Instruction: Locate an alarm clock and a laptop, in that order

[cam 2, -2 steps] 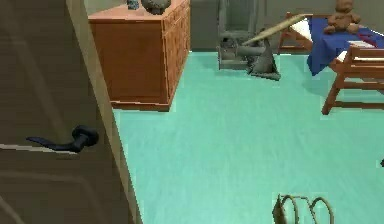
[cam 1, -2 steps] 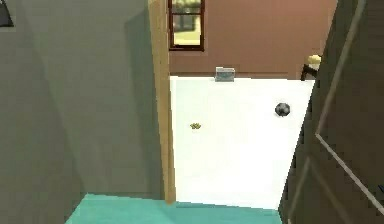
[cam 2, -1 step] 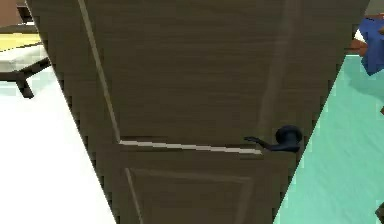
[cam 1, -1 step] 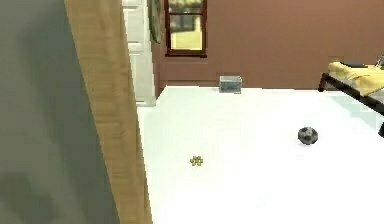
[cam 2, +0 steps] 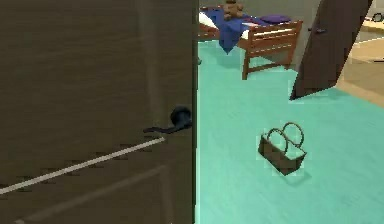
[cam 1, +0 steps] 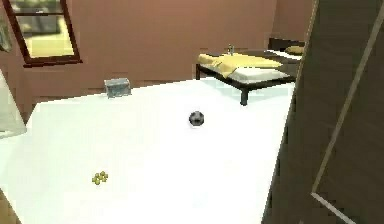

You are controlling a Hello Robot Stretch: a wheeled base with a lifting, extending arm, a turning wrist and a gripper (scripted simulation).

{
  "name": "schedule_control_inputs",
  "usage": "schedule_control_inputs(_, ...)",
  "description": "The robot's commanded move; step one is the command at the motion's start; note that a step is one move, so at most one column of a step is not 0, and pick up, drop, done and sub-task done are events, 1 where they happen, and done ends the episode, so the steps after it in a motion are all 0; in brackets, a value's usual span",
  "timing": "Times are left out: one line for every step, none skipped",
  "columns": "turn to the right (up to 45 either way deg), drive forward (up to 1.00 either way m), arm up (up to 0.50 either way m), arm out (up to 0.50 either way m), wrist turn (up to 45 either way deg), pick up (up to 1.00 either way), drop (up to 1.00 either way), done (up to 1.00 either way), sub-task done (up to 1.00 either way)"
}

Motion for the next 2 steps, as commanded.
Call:
schedule_control_inputs(0.0,1.0,0.0,0.0,0.0,0.0,0.0,0.0,0.0)
schedule_control_inputs(-18.0,0.0,0.0,0.0,0.0,0.0,0.0,0.0,0.0)
